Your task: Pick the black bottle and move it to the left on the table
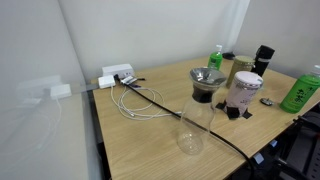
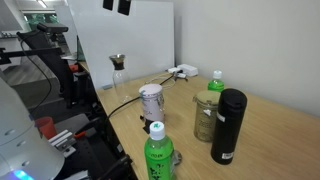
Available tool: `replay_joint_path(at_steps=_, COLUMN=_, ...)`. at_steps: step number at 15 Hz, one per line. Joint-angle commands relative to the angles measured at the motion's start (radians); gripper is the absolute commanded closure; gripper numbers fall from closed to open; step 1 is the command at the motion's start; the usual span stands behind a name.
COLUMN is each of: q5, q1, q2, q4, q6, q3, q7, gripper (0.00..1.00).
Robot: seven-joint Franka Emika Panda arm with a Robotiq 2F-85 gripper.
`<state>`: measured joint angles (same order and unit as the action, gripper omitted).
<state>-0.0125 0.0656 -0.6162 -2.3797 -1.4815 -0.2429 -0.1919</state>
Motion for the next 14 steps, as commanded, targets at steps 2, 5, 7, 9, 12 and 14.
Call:
replay_joint_path(at_steps=2, q5=0.091, q1=0.056, q2=0.060, q4=-0.047, q6=-0.226, q3=0.009, q7=0.120, gripper=0.00)
replay_joint_path(at_steps=5, q5=0.085, q1=0.099, q2=0.135, q4=-0.052, q6=-0.374, q3=0.025, q7=0.236, gripper=0.00)
replay_joint_path(at_steps=7, q5=0.066, q1=0.131, q2=0.178, q4=-0.054, q6=-0.461, q3=0.027, q7=0.312, gripper=0.00)
replay_joint_path(at_steps=9, q5=0.045, q1=0.164, q2=0.209, q4=-0.059, q6=-0.539, q3=0.033, q7=0.396, gripper=0.00)
replay_joint_path(at_steps=12, q5=0.064, q1=0.148, q2=0.212, q4=-0.046, q6=-0.497, q3=0.021, q7=0.328, gripper=0.00)
replay_joint_path(at_steps=14, q5=0.064, q1=0.146, q2=0.205, q4=-0.046, q6=-0.495, q3=0.026, q7=0.328, gripper=0.00)
